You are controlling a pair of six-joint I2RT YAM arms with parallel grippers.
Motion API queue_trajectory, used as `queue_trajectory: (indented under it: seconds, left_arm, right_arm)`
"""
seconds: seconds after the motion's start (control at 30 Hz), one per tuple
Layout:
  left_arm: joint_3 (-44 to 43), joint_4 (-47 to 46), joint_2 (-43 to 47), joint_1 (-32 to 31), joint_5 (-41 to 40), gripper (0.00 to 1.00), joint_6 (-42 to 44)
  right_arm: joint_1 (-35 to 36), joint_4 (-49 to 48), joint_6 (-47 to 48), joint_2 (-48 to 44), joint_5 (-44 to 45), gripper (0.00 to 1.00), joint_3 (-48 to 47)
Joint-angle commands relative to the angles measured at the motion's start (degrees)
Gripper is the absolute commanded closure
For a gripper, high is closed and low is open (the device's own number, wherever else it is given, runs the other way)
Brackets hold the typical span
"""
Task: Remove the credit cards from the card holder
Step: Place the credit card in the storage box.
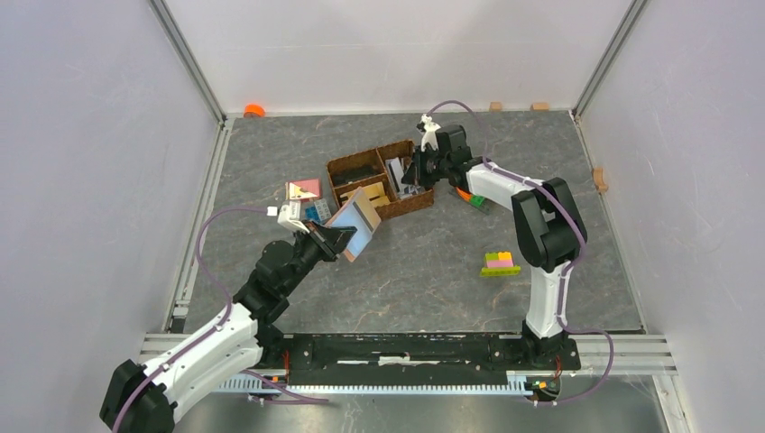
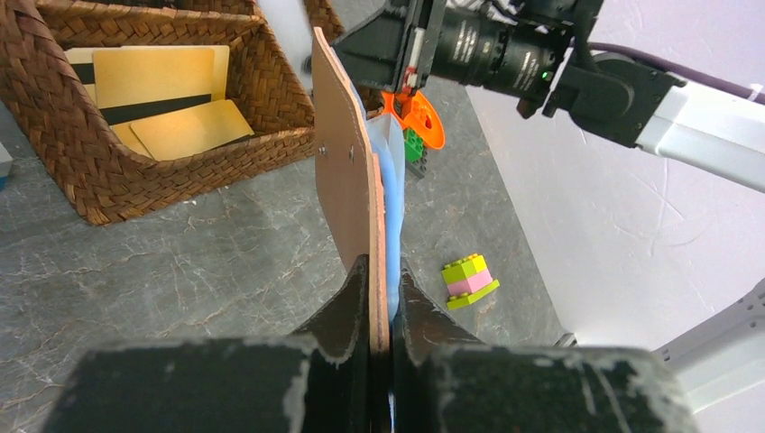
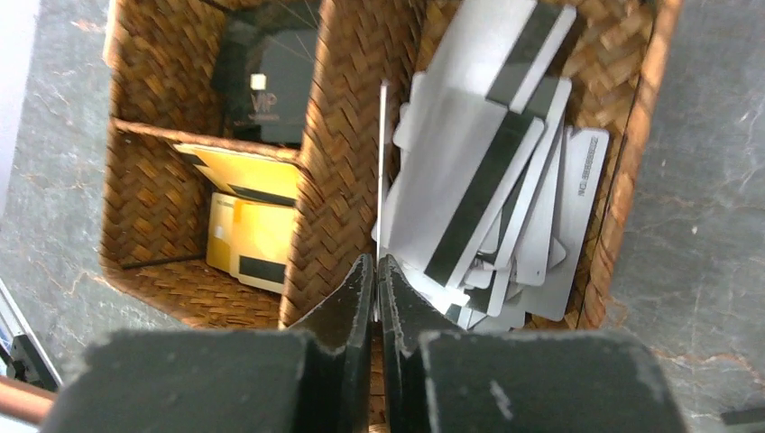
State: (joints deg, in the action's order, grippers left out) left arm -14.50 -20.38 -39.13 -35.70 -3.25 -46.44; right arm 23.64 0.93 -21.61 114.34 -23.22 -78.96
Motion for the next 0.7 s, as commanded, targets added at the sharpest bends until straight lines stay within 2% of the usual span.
queue_trajectory:
  seconds: [0.0, 0.2, 0.33, 0.47, 0.53, 0.67]
  left_arm:
    - [0.1, -1.4, 2.3, 0.2, -2.7, 0.98, 1.3]
    - [-0.2, -1.9, 1.3, 0.2, -1.8, 0.98, 1.5]
    - [-0.4, -2.4, 0.7, 0.2, -1.1, 0.98, 1.6]
    - [-0.2, -2.8, 0.5, 0.2, -0.7, 0.98, 1.7]
    - [-0.1, -3.5, 0.3, 0.2, 0.0, 0.98, 1.8]
    - [0.1, -4.8, 0.3, 0.2, 1.5, 0.98, 2.5]
  right_arm:
    - [-0.1, 2.9, -0.1, 1.5, 1.9, 0.88, -2.2]
    - [0.0, 4.6, 0.2, -2.6, 3.1, 0.75, -2.1]
    - [0.6, 4.6, 1.5, -10.0, 2.8, 0.76, 1.6]
    - [1.9, 1.2, 1.4, -19.8, 0.6, 0.73, 10.0]
    - [2.9, -0.4, 1.4, -25.1, -0.9, 0.68, 15.4]
    - [3.4, -14.8, -1.7, -38.9, -7.5, 0.62, 33.8]
